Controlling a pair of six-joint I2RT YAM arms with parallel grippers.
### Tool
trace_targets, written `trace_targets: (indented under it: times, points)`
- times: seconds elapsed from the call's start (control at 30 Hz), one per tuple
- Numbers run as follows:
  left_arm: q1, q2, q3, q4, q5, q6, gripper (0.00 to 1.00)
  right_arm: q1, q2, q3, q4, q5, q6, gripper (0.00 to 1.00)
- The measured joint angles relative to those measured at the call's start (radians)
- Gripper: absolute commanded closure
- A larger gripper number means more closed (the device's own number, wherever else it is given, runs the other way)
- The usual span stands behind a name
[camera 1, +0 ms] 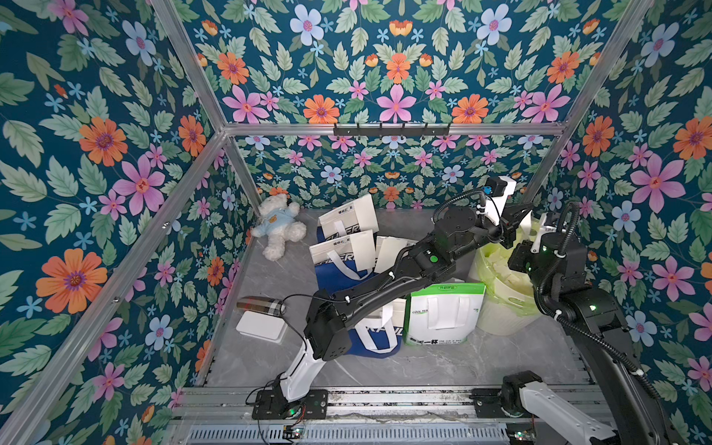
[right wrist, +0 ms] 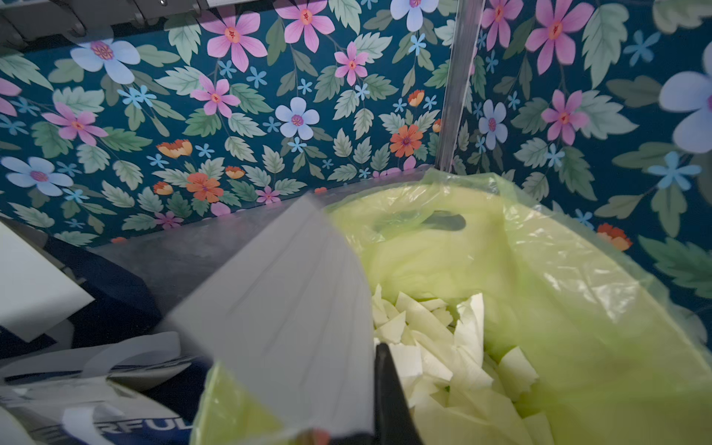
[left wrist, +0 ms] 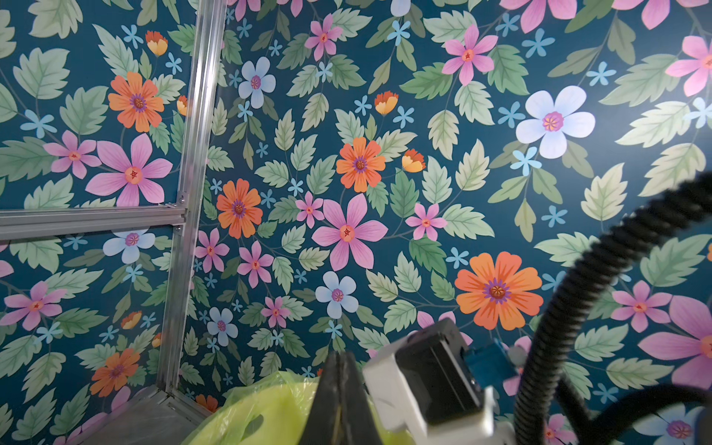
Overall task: Shred takeout receipts and throw away
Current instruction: Place the takeout receipt in the trash bin.
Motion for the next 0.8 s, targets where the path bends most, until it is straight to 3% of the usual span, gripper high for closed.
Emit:
trace_targets:
  times: [0.23, 0.47, 0.6, 0.63, 0.67, 0.7, 0.8]
  points:
    - [0.001, -0.024, -0.02, -0.011, -0.023, 0.031, 1.0, -0.01, -0.013, -0.042, -0.091, 0.007, 0.01, 1.0]
    - [0.002, -0.048, -0.039, -0.022, -0.048, 0.083, 1.0, -0.155, -0.036, -0.077, -0.205, -0.113, 0.048, 1.0]
    - [0.003, -0.043, -0.042, -0.023, -0.055, 0.109, 1.0, -0.178, -0.026, -0.035, -0.253, -0.169, 0.055, 1.0]
    - [0.003, -0.038, -0.041, -0.023, -0.055, 0.112, 1.0, -0.18, -0.02, -0.02, -0.263, -0.182, 0.055, 0.97]
    - [0.003, -0.029, -0.039, -0.023, -0.052, 0.116, 1.0, -0.182, -0.012, 0.0, -0.275, -0.192, 0.055, 0.7]
    - [0.003, -0.017, -0.032, -0.027, -0.044, 0.116, 0.91, -0.182, -0.003, 0.022, -0.29, -0.196, 0.055, 0.5]
    - [0.004, 0.032, 0.0, -0.055, -0.011, 0.114, 0.45, -0.184, 0.025, 0.098, -0.344, -0.23, 0.061, 0.39]
